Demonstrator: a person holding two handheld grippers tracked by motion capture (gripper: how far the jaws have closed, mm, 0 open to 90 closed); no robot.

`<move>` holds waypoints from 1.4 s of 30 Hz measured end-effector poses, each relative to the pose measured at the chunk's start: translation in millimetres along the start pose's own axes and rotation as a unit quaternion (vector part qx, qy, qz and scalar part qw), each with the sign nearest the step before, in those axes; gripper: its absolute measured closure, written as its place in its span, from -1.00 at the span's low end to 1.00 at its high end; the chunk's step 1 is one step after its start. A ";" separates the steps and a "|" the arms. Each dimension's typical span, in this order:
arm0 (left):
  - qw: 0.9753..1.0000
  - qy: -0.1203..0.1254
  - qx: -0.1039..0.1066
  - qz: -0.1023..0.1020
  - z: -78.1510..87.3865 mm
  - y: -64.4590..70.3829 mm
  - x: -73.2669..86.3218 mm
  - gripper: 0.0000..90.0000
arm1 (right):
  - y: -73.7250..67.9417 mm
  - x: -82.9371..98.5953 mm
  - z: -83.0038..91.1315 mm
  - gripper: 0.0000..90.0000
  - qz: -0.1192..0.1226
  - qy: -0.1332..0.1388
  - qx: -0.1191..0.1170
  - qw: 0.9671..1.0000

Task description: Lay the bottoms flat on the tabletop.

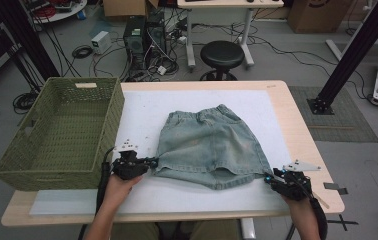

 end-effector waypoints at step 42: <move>0.998 0.055 -0.002 0.005 -1.7 -9.1 -8.9 -0.14 | -103.4 -45.0 -71.5 0.86 0.085 -0.006 -0.102 0.991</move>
Point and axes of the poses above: each handheld gripper's, and its own axes: z roughly backward along the jaws, x roughly out of its underside, y roughly to its right, the point moved 4 cm from there along -z, roughly forward along the jaws, and after that the axes turned 12 degrees about y, right-handed, at the moved point
